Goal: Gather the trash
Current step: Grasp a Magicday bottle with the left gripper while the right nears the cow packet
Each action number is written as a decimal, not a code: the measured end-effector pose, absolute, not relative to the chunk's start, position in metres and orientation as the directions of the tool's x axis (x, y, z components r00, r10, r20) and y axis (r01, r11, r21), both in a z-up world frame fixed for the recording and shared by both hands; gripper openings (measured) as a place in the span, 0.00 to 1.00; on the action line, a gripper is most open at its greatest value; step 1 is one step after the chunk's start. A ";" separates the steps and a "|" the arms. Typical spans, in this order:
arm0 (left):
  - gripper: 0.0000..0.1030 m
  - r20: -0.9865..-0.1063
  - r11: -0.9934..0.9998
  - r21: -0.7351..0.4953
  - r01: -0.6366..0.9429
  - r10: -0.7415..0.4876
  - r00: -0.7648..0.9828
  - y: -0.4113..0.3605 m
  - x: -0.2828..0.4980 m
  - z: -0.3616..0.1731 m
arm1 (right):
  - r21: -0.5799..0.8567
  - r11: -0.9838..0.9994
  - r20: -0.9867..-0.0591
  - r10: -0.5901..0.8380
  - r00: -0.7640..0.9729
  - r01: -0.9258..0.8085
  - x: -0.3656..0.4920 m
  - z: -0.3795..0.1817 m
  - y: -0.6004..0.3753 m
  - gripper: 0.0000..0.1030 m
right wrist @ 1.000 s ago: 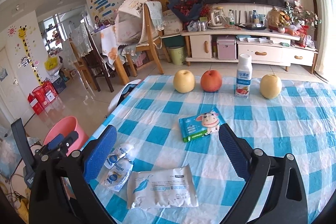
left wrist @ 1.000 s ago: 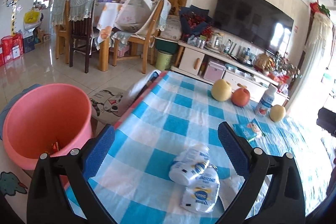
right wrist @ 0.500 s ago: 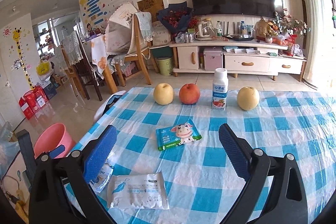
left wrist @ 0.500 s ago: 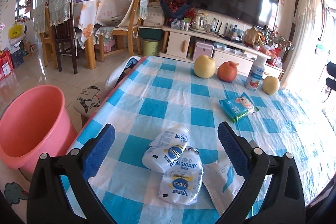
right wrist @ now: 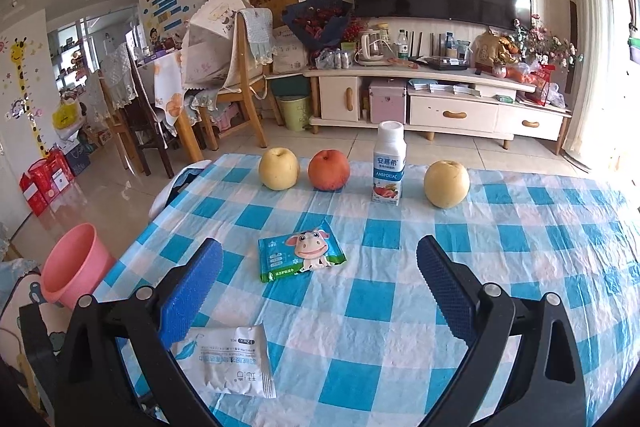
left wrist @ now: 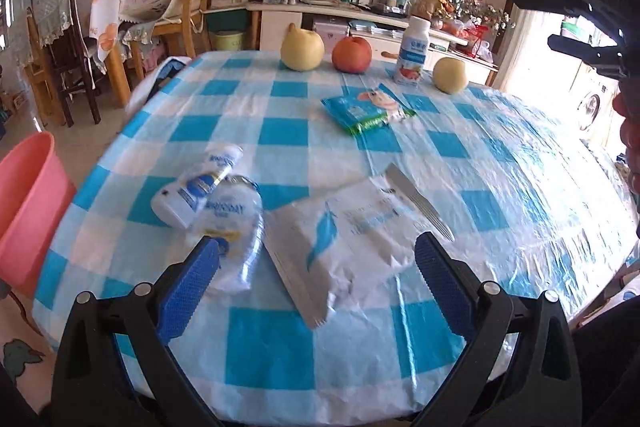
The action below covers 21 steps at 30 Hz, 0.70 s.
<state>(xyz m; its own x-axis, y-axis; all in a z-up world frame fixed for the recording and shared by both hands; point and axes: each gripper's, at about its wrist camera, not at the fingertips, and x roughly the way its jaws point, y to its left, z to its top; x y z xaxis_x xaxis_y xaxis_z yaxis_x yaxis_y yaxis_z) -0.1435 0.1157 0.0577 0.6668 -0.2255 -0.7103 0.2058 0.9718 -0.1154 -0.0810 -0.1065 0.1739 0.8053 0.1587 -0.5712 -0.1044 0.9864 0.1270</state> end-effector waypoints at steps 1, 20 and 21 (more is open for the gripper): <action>0.96 -0.716 0.969 -0.126 0.212 -0.237 0.657 0.112 -0.146 0.055 | 0.125 0.986 -0.570 0.160 0.806 -0.108 -0.082 0.174 -0.107 0.94; 0.96 -0.697 0.858 -0.299 0.418 -0.495 0.519 0.006 -0.128 0.026 | 0.212 0.976 -0.556 0.164 0.815 -0.052 -0.091 0.175 -0.155 0.94; 0.96 -0.687 0.839 -0.319 0.441 -0.526 0.502 -0.006 -0.128 0.024 | 0.218 0.975 -0.556 0.163 0.815 -0.046 -0.091 0.175 -0.159 0.94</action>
